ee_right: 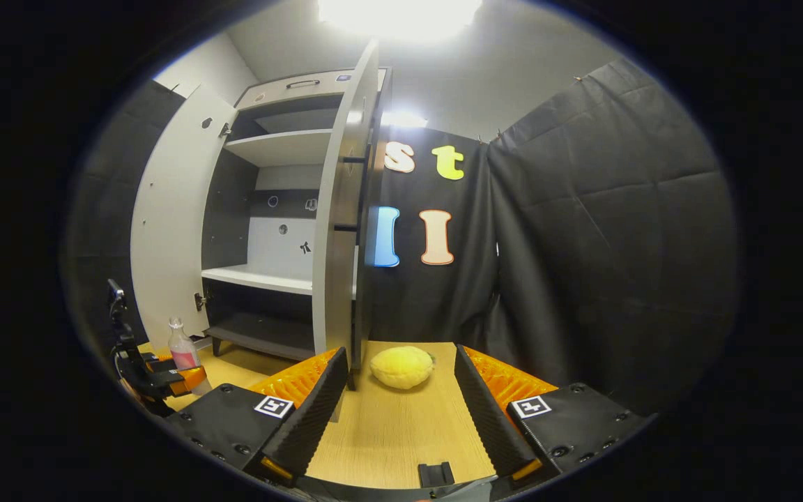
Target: Grasp the bottle in the cabinet with the left hand and place it on the coaster, then close the right door with the right hand and the left door with the left hand.
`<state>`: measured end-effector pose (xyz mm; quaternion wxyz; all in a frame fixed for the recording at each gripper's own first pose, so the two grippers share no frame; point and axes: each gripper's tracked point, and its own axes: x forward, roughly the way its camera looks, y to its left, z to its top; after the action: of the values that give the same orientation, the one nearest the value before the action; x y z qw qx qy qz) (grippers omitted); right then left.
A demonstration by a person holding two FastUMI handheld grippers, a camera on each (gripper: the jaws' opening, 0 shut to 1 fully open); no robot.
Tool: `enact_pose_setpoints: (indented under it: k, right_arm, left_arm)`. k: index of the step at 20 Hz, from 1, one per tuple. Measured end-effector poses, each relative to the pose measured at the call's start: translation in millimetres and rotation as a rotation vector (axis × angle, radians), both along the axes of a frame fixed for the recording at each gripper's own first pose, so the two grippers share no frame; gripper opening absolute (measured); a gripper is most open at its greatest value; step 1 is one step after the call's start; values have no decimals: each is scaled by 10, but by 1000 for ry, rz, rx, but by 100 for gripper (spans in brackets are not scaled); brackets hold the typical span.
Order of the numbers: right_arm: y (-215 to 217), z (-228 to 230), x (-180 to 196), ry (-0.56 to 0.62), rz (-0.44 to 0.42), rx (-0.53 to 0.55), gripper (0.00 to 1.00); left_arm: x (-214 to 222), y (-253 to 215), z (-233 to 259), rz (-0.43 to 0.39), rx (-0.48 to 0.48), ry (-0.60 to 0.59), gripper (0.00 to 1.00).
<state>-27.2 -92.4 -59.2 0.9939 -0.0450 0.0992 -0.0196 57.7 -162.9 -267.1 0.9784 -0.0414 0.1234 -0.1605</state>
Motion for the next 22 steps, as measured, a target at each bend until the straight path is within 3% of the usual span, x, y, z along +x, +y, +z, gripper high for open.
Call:
enact_pose_setpoints:
  k: [9, 18, 19, 20, 22]
  right_arm:
    - [-58, -14, -32, 43, -16, -43, 98]
    - [28, -8, -28, 32, -9, 4, 98]
    - [25, -10, -21, 27, -9, 3, 98]
    - [28, -25, -17, 25, -8, 3, 97]
    - [50, -57, -17, 28, -1, 14, 98]
  left_arm:
    - [-69, -175, -661, 20, 24, 54, 72]
    - [-198, -108, -719, 59, 72, 65, 73]
    - [-219, -89, -715, 62, 76, 73, 76]
    - [-225, -95, -695, 66, 80, 75, 87]
    - [-236, -110, -623, 67, 90, 75, 87]
